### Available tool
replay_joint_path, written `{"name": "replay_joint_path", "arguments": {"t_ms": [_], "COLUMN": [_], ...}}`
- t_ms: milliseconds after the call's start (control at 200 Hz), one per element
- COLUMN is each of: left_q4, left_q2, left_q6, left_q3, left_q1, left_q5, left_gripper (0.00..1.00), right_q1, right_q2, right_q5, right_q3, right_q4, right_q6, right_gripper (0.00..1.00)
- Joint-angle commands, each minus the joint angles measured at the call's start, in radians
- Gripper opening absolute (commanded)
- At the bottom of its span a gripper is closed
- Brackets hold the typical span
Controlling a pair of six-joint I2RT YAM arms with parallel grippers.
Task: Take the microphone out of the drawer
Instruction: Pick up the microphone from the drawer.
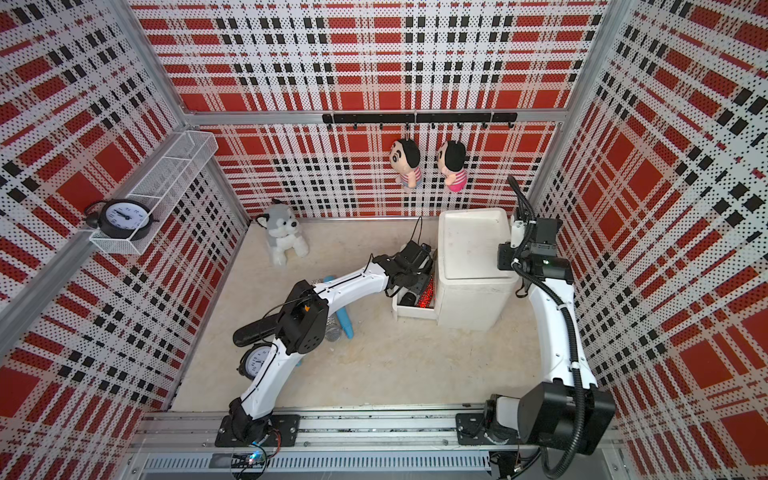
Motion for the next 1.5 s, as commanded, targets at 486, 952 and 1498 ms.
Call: {"name": "replay_joint_path", "arguments": {"t_ms": [486, 952, 1498], "left_q4": [0.03, 0.019, -0.028], "left_q2": [0.045, 0.035, 0.054], "left_q6": [-0.114, -0.076, -0.115], "left_q3": [-0.073, -0.126, -0.12], "left_q1": [0.026, 0.034, 0.065], "left_q5": [0.075, 0.021, -0.022], "left_gripper": [0.49, 0.57, 0.39], "right_q1": [0.0, 0.0, -0.001], "right_q2": [-0.056, -0.055, -0.049], "right_q5": [-0.011, -0.015, -0.016], "right_q3": [0.006, 0.012, 0.023], "right_q4": [0.082, 0.078, 0.071], "right_q6": [-0.027, -0.027, -0.025], "right_gripper": [0.0, 0.0, 0.0]}}
